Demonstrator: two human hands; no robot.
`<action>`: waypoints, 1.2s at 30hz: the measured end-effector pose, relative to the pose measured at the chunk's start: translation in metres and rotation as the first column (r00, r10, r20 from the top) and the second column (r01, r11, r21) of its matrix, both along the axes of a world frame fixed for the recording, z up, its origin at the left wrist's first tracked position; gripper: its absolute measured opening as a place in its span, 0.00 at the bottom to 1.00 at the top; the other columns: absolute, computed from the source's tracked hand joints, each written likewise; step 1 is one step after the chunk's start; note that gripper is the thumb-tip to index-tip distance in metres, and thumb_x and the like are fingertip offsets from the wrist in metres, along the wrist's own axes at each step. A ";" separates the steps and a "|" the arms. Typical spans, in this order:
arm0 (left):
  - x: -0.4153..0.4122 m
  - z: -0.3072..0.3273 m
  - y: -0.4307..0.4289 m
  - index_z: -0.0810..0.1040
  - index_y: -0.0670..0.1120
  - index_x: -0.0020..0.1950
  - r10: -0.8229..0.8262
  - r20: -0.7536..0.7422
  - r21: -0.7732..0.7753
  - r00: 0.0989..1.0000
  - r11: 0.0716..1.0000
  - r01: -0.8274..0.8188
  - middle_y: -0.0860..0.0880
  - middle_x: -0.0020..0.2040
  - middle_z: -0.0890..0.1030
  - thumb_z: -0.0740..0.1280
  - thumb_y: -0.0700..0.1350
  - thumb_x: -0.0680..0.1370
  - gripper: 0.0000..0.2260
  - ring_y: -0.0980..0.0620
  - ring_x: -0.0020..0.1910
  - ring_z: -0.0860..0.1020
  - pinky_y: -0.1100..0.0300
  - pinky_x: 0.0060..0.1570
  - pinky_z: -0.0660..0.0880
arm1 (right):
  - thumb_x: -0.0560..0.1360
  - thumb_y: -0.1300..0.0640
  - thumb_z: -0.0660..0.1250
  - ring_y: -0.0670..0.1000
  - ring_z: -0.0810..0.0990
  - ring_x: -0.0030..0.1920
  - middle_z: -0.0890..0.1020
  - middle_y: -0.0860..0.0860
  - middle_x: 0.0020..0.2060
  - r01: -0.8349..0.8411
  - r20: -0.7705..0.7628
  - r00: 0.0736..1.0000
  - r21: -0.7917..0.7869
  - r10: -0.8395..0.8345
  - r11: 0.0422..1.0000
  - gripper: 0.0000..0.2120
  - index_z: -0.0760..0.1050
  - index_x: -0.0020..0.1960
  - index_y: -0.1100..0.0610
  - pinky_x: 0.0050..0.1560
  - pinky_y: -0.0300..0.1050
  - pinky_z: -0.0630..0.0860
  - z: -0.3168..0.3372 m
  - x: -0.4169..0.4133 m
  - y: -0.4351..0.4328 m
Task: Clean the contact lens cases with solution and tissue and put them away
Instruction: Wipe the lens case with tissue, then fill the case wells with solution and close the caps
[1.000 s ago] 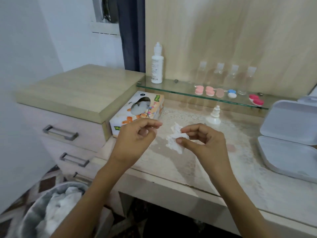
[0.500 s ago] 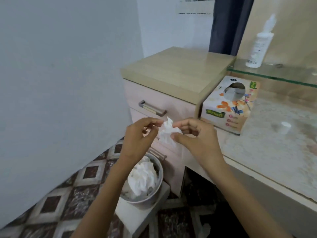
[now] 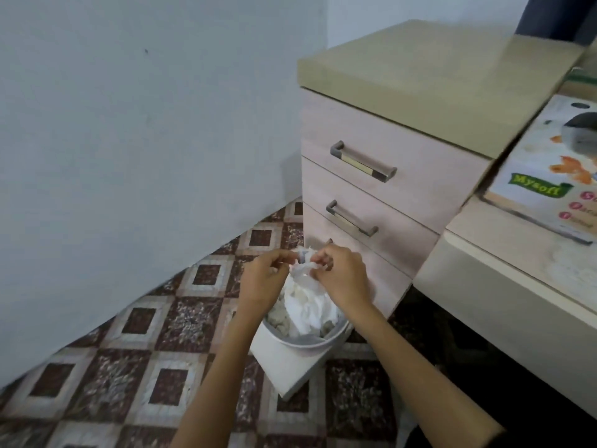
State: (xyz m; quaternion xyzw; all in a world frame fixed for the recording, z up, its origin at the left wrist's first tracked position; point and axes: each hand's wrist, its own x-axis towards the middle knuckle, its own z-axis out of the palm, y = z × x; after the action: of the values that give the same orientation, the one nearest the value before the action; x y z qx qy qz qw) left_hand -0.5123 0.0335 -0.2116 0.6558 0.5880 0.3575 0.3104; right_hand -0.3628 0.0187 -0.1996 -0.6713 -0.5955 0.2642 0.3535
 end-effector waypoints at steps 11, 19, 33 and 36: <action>-0.024 -0.055 0.003 0.80 0.50 0.54 0.037 0.013 -0.235 0.999 0.972 -0.033 0.53 0.52 0.82 0.62 0.34 0.75 0.14 0.55 0.52 0.78 0.62 0.52 0.73 | 0.73 0.72 0.62 0.54 0.77 0.59 0.77 0.54 0.63 -0.101 0.045 0.992 -0.327 0.122 0.940 0.24 0.73 0.66 0.57 0.56 0.44 0.75 -0.077 -0.006 0.020; -0.019 -0.047 -0.002 0.79 0.47 0.58 0.019 0.013 -0.239 1.000 0.971 -0.016 0.50 0.57 0.79 0.62 0.34 0.76 0.14 0.54 0.56 0.75 0.63 0.53 0.71 | 0.72 0.70 0.65 0.47 0.76 0.53 0.77 0.50 0.61 -0.083 -0.170 0.985 -0.300 0.032 0.950 0.23 0.76 0.64 0.55 0.50 0.39 0.76 -0.053 0.021 0.002; 0.100 0.111 -0.020 0.80 0.54 0.54 -0.346 0.097 0.199 0.933 0.925 0.322 0.58 0.52 0.81 0.65 0.40 0.77 0.11 0.60 0.52 0.78 0.58 0.53 0.74 | 0.73 0.65 0.69 0.45 0.82 0.48 0.81 0.46 0.54 -0.002 -0.410 0.911 0.107 0.046 0.994 0.16 0.78 0.55 0.48 0.55 0.48 0.79 0.130 0.108 -0.089; 0.133 0.144 -0.035 0.80 0.56 0.53 -0.422 0.107 0.264 0.900 0.885 0.383 0.60 0.51 0.82 0.64 0.45 0.76 0.10 0.62 0.51 0.78 0.62 0.51 0.73 | 0.72 0.64 0.69 0.45 0.82 0.48 0.81 0.45 0.53 0.067 -0.400 0.917 0.156 0.001 0.985 0.16 0.80 0.56 0.48 0.55 0.53 0.79 0.152 0.140 -0.109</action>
State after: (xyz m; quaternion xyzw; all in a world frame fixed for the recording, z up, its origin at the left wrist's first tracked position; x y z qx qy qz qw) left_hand -0.3794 -0.0019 -0.0676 0.7649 0.3649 0.4043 0.3441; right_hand -0.2232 -0.0904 -0.0472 -0.5816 -0.5195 0.3384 0.5266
